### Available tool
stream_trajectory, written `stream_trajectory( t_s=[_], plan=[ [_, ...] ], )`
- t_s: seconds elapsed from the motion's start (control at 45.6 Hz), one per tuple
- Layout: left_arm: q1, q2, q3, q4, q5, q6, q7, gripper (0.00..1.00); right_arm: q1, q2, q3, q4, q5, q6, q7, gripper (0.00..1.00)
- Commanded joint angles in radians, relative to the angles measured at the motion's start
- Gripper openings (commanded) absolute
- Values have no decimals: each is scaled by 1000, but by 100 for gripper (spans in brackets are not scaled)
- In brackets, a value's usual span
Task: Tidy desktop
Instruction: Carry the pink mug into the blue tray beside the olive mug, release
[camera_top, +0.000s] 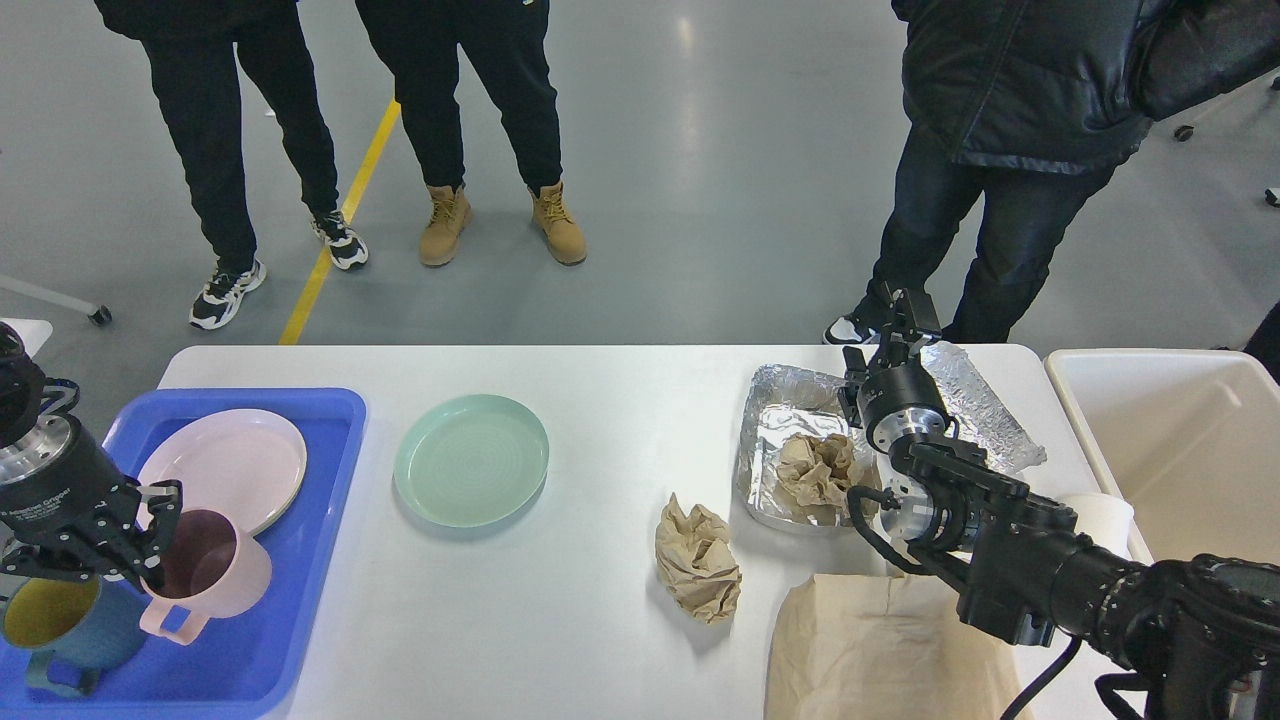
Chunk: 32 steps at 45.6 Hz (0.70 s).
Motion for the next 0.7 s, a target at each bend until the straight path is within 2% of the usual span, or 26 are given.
stream_trajectory(
  t_s=[0.0,0.241,0.679],
  plan=[
    [61,11,-1,35,0,0,-1,0,0,0,0,0,0,0,0,100],
    [170,-8,-71,150,0,0,-1,0,0,0,0,0,0,0,0,100],
    [219,-54,-107,153,2,0,-1,3,0,0,0,0,0,0,0,100]
  ],
)
